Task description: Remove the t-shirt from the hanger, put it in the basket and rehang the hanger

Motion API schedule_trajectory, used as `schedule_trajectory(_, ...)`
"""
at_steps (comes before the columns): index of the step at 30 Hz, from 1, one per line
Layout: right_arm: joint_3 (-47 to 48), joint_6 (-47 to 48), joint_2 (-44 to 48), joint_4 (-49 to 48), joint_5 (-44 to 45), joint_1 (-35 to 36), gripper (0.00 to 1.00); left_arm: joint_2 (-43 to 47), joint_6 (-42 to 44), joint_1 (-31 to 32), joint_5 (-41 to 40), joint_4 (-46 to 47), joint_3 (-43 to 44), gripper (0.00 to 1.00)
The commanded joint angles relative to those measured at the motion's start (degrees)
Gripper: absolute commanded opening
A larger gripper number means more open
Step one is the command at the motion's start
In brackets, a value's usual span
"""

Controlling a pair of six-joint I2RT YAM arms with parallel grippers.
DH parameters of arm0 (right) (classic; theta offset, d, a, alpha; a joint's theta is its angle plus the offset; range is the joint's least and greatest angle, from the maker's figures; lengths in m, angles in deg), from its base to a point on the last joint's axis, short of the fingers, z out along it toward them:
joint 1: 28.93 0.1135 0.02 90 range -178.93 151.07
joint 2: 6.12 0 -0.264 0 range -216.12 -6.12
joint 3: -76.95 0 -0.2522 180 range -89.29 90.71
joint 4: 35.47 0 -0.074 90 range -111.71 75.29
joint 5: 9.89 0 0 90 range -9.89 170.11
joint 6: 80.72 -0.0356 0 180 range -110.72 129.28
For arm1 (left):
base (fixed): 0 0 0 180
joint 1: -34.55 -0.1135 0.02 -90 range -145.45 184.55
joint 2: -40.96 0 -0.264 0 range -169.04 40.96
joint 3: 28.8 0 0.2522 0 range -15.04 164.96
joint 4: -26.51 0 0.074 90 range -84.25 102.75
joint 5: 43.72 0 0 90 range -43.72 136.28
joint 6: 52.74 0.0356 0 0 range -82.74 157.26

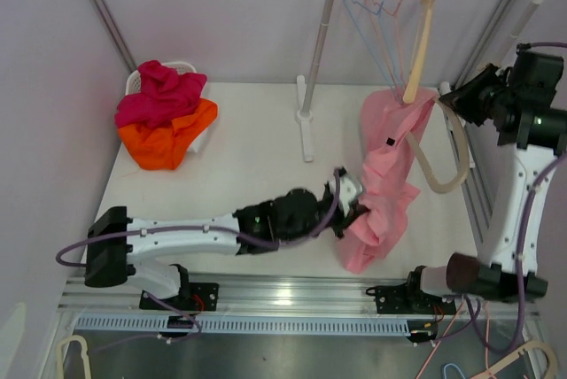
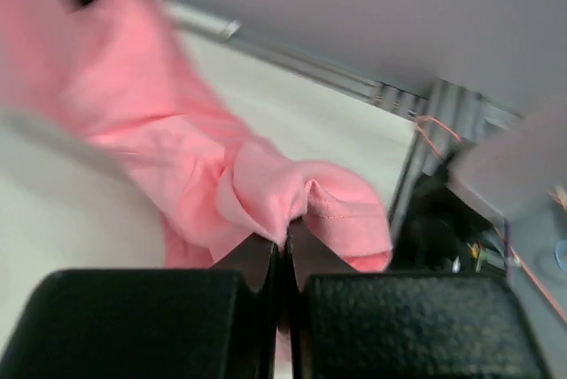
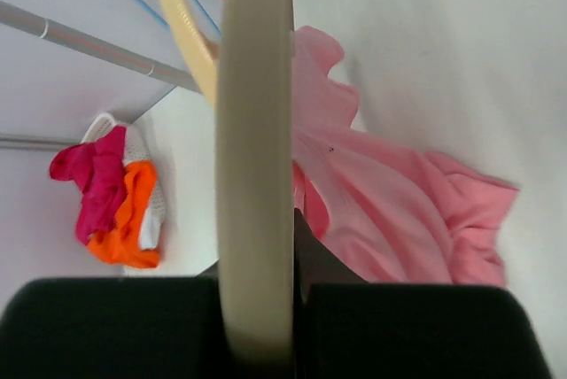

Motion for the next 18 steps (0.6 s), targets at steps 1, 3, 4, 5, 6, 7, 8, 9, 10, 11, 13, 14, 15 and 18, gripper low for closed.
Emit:
schedule_trajectory(1,-3.1,6.2,12.3,-0.2,12.7,1.7,0.0,-2.1,-22.0,-10.9,8.8,-9.8,5.2,0.01)
schedule_trajectory(3,-5.2,10.3,15.1,-3.8,18.8,1.9,0.0,-1.9,-26.3,-16.3,12.3,-14.2,8.1,0.01)
schedule_trajectory(4,-5.3,12.1,15.2,-5.0,18.8,1.9,0.0,-1.6,-26.5,-17.6,13.4,-15.2,8.8,0.01)
schedule_trajectory(5,-4.9,14.2,15.2,-6.2,18.7,1.9,0.0,-1.2,-26.3,-18.8,14.4,-17.2,12.5,0.01)
schedule_trajectory(6,-4.4,15.5,14.9,-8.2,18.7,1.9,0.0,-1.0,-25.1,-20.9,14.9,-21.6,14.4,0.01)
schedule_trajectory(7,-3.9,15.9,14.4,-9.1,19.0,1.9,0.0,-0.7,-24.2,-21.8,14.6,-24.6,16.6,0.01)
schedule_trajectory(8,-1.9,15.7,12.8,-9.6,18.9,1.9,0.0,-0.8,-22.6,-23.8,13.1,-30.7,24.5,0.01)
schedule_trajectory(9,-0.6,14.9,11.9,-9.6,18.7,1.8,0.0,-1.1,-22.0,-25.1,12.6,-33.6,27.1,0.01)
schedule_trajectory(10,0.8,13.9,10.9,-9.3,17.6,1.1,0.0,-1.9,-21.7,-26.5,12.4,-36.3,32.8,0.01)
schedule_trajectory(11,3.4,11.1,8.9,-8.8,15.9,0.4,0.0,-2.6,-21.7,-28.2,12.8,-38.9,35.7,0.01)
schedule_trajectory(13,6.4,8.3,6.3,-5.4,4.9,-2.3,0.0,-4.1,-21.7,-33.9,13.1,-44.8,45.2,0.01)
schedule_trajectory(14,7.5,7.0,5.2,-3.8,1.0,-2.5,0.0,-5.5,-21.7,-35.7,12.5,-46.3,47.0,0.01)
schedule_trajectory(15,8.7,4.7,3.3,-0.8,-5.9,-2.6,0.0,-5.7,-21.7,-38.8,12.1,-47.5,48.5,0.01)
schedule_trajectory(18,1.5,3.2,5.4,-1.0,-15.2,-2.6,0.0,-3.9,-21.7,-43.1,13.8,-47.6,48.6,0.01)
